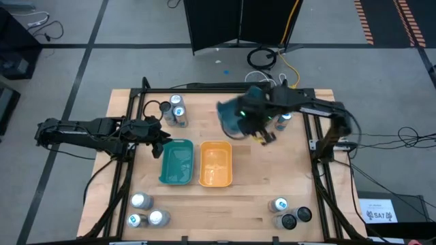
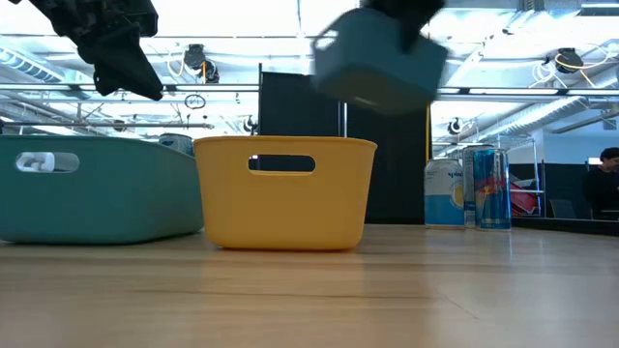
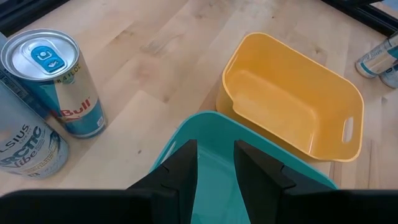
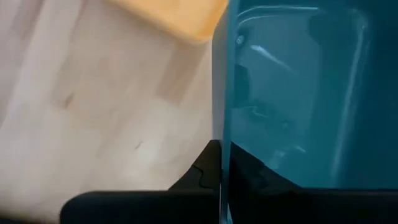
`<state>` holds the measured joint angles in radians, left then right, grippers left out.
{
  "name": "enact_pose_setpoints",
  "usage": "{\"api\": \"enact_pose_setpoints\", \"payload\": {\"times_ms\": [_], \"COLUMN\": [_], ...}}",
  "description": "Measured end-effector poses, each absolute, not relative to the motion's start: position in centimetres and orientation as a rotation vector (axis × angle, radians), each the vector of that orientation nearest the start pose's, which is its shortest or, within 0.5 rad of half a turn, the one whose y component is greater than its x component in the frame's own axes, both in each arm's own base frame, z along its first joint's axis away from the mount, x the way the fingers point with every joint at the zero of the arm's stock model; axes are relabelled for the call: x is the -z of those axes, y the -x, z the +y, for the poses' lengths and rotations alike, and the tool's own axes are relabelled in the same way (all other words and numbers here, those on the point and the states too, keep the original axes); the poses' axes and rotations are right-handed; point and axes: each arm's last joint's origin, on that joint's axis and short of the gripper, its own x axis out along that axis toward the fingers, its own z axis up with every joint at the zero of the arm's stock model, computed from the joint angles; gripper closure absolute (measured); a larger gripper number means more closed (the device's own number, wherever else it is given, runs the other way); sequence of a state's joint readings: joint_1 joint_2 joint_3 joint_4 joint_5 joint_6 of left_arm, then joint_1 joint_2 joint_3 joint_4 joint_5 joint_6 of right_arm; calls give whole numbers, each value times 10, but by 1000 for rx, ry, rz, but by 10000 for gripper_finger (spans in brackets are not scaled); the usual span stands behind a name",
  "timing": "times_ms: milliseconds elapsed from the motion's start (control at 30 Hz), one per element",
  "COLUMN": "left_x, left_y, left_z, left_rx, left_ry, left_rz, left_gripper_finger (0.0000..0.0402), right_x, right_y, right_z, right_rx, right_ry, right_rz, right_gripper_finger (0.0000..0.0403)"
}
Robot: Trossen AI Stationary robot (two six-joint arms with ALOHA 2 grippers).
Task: Sort soda cans
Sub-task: Move the dark green bin beside the yellow bin
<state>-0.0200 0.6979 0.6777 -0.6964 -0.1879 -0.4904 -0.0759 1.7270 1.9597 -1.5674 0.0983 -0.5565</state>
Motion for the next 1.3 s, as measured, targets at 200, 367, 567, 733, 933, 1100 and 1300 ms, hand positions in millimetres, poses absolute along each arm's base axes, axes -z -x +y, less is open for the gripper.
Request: {"api": "enact_pose_setpoints", "payload": {"times_ms": [200,367,567,733,933,1100,1300], "left_x": [-265,-265,-265,-265,-265,-265,-265], "left_y": [-137,-137,-137,-137,-137,-137,-137], "left_z": [3,3,3,3,3,3,3], "left_rx": [-331,-331,-331,-331,-331,-331,-331], "left_ry": [394,394,394,394,394,394,394], "left_rz": [658,658,658,658,658,658,658], "left_gripper_finger": [287,287,287,287,287,287,287], "right_x": [-353,-328,-295,-260,-230,-214,-193], "right_y": [-240,-206,-201,-203,-206,-217,-227], "right_z": [10,35,55,70,81,87,93], "right_rx": [-293,-416,-490,-569,-695,-758,-899], "right_ry": [511,628,680,748,892,961,1019], "right_rz": [1381,1307,1311,1299,1258,1231,1261], "right_gripper_finger": [403,403,403,403,403,403,403]}}
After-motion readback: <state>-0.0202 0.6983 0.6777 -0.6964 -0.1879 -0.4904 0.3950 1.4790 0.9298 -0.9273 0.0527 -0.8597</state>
